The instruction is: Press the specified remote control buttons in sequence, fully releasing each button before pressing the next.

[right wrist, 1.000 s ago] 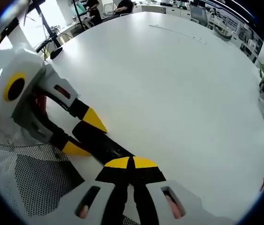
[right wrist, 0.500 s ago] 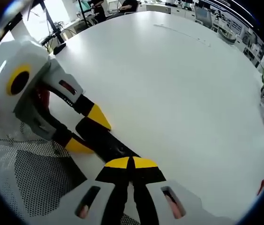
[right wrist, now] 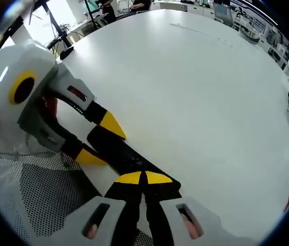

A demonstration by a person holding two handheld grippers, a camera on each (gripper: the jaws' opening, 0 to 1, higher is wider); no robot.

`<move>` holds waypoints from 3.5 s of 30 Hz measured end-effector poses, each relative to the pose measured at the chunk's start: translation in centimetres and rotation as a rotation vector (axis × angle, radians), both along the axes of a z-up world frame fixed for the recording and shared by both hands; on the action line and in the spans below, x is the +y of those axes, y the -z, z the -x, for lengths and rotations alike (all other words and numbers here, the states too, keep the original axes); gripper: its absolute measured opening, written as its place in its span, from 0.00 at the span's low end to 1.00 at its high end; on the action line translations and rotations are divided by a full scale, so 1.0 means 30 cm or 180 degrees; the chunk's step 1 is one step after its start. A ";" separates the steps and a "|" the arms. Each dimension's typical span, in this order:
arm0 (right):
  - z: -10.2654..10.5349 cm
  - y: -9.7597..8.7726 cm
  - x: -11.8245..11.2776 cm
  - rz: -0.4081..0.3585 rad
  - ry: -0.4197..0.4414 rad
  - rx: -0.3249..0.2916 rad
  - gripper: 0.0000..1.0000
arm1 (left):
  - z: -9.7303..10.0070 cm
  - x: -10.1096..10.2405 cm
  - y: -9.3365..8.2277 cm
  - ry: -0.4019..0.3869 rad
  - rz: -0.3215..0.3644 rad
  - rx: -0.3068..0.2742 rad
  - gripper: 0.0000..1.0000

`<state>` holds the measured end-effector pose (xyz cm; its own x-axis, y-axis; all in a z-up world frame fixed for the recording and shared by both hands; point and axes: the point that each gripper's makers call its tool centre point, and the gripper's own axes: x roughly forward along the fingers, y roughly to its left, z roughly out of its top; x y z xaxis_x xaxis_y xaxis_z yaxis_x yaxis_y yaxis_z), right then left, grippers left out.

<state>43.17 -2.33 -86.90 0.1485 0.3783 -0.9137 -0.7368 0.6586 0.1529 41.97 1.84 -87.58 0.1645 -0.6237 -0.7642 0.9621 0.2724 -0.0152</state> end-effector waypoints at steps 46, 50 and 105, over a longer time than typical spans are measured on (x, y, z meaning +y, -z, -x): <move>0.011 -0.003 0.003 -0.0073 -0.0156 -0.0004 0.00 | -0.003 -0.013 0.000 -0.0122 -0.0317 0.0049 0.25; 0.013 -0.003 0.003 -0.0078 -0.0174 -0.0005 0.00 | -0.004 -0.014 0.000 -0.0120 -0.0329 0.0050 0.25; 0.035 -0.005 0.006 -0.0143 -0.0071 0.0200 0.00 | -0.002 -0.013 0.002 -0.0111 -0.0340 0.0053 0.25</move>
<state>42.11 -2.16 -86.77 0.0826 0.4217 -0.9030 -0.7393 0.6335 0.2282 42.03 1.46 -87.65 0.1715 -0.5326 -0.8288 0.9518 0.3067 -0.0002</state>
